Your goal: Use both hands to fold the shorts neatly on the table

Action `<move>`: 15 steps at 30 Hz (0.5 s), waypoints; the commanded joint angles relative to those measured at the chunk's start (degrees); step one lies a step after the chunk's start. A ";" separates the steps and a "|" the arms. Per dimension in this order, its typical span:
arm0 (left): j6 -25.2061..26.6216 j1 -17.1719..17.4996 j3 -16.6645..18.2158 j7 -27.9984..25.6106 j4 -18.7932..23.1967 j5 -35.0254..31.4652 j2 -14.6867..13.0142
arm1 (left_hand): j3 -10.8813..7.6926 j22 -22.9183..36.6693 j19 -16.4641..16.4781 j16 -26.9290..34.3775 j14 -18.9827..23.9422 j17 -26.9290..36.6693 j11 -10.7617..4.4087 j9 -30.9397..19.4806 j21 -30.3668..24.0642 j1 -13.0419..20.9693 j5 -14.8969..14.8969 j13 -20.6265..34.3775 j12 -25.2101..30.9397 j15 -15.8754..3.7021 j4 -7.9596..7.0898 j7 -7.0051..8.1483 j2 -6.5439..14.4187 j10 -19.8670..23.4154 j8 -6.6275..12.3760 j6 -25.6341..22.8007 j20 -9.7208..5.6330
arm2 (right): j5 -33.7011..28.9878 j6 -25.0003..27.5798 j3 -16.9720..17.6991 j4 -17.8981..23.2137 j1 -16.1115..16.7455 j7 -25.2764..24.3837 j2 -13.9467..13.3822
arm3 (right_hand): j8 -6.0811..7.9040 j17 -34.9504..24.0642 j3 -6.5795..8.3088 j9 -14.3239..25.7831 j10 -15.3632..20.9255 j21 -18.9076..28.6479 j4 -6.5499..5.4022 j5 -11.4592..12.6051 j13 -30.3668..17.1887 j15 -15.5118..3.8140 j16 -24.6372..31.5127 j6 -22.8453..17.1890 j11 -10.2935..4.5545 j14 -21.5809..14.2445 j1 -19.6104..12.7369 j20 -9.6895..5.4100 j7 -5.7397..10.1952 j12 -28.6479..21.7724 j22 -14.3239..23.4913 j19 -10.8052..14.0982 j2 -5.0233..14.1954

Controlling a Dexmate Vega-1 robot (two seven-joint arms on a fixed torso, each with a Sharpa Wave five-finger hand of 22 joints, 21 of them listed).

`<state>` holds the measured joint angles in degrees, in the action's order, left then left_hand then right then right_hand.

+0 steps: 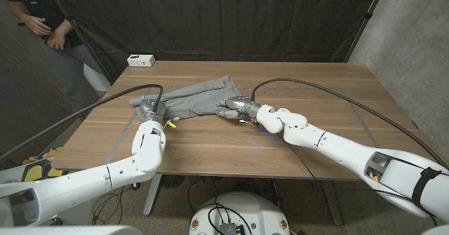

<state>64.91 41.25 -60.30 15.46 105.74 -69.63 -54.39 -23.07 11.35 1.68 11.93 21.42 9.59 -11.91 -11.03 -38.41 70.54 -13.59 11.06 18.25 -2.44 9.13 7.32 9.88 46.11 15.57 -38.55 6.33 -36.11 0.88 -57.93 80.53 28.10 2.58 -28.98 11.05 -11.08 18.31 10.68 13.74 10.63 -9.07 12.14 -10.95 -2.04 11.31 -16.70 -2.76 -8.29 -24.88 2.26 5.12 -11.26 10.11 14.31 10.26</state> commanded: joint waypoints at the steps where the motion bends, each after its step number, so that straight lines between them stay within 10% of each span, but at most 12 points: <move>1: -6.69 3.62 4.77 -1.85 -7.13 -11.65 3.99 | -2.38 0.28 1.28 -0.12 3.24 0.02 -0.54 -0.45 -1.44 0.13 -0.37 0.45 0.68 -6.99 -0.51 0.52 0.51 5.03 1.33 -7.53 -0.97 | -0.65 0.50 0.15 1.06 0.12 1.01 -0.87 | 0.58 -0.25 0.29 0.14 0.63 0.29 -0.36 -0.09 -0.09 -2.47 0.30 -0.81 0.17 -0.48 0.64 -0.14 -0.04 -0.37 0.03 -0.15 0.00; 15: -17.98 7.69 10.74 -2.74 -6.24 -21.07 0.83 | -5.18 0.25 2.09 0.10 7.92 0.44 -0.33 -1.52 -3.24 -1.86 0.48 2.47 0.36 -9.05 -1.45 3.13 0.59 8.43 5.13 -18.49 -2.21 | -1.96 0.17 -0.57 0.82 -0.62 2.40 -0.81 | 0.57 -0.23 0.43 0.14 0.80 0.39 -0.40 -0.03 -0.09 -2.50 0.32 -1.07 0.18 -0.60 1.15 -0.24 -0.09 -0.35 0.02 -0.13 0.04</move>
<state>54.82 45.78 -53.82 14.49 99.48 -83.45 -51.47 -27.55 11.34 3.60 11.44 27.97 9.69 -12.17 -12.15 -40.98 69.28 -13.41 13.02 18.71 -2.76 7.74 10.23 10.36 53.57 19.79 -55.73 4.40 -36.97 1.23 -57.88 81.41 28.09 3.94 -29.72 11.05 -11.08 18.54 10.68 14.04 10.52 -9.30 12.14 -10.95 -2.04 11.31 -17.41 -2.46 -8.28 -24.35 2.25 5.02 -11.26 9.98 14.30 10.34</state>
